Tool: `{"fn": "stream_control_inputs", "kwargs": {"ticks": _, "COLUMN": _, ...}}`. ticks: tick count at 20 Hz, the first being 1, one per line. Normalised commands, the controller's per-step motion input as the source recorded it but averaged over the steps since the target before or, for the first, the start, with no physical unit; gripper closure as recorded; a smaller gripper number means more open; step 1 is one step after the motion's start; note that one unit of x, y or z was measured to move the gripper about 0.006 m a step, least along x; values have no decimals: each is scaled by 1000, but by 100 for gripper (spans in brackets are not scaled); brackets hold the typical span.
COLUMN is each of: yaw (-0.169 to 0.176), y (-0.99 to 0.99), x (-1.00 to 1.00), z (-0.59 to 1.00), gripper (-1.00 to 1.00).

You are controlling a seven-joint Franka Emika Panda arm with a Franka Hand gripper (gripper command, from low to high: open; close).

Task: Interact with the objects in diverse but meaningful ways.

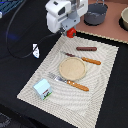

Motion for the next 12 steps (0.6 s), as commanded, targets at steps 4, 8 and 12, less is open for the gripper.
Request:
{"fn": "stream_control_inputs", "kwargs": {"ticks": 4, "yaw": 32, "y": 256, "x": 0, "z": -216, "gripper": 100}}
{"fn": "stream_control_inputs", "kwargs": {"ticks": 8, "yaw": 36, "y": 391, "x": 0, "z": -152, "gripper": -100}}
{"fn": "stream_control_inputs", "kwargs": {"ticks": 12, "yaw": 32, "y": 435, "x": 0, "z": -70, "gripper": -100}}
